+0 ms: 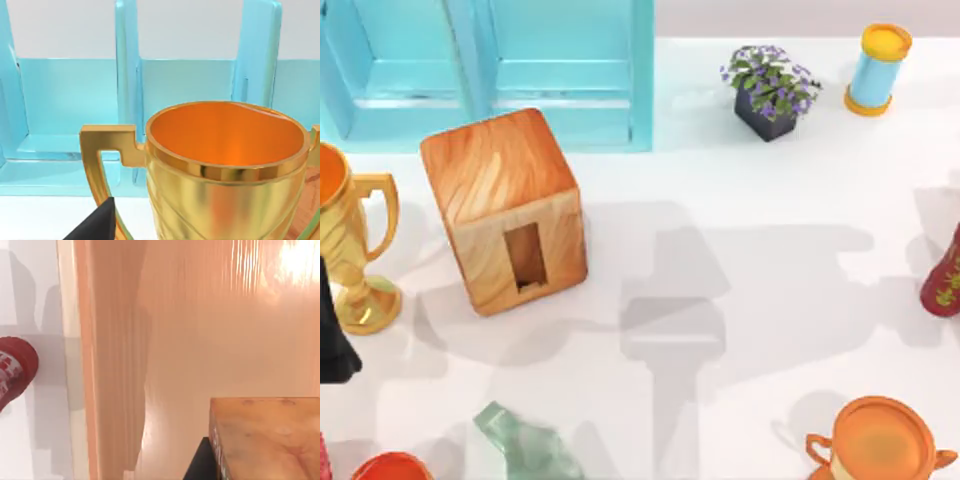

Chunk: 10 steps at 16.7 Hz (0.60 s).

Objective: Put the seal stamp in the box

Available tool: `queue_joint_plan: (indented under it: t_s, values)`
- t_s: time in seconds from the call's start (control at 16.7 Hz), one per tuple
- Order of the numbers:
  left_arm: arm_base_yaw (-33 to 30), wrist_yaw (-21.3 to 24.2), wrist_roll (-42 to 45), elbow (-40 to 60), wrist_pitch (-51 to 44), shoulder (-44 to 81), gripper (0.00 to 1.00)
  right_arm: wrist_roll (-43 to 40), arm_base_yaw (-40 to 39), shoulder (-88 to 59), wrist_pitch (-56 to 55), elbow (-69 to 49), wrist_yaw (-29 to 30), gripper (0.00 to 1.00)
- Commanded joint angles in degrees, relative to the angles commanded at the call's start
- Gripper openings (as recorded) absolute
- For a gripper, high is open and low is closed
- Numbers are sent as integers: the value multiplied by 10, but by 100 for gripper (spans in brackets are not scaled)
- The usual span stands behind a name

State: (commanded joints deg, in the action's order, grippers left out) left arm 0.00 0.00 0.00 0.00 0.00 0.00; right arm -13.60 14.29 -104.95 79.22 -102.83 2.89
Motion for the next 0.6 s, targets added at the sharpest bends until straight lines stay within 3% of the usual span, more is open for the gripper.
queue_joint_plan:
  t_s: [0.24,0.6]
  values:
    - [0,0,0,0,0,0,100,-99,100,-8,-7,71,-23,0]
    - [0,0,0,0,0,0,100,-112,112,-9,-8,83,-28,0]
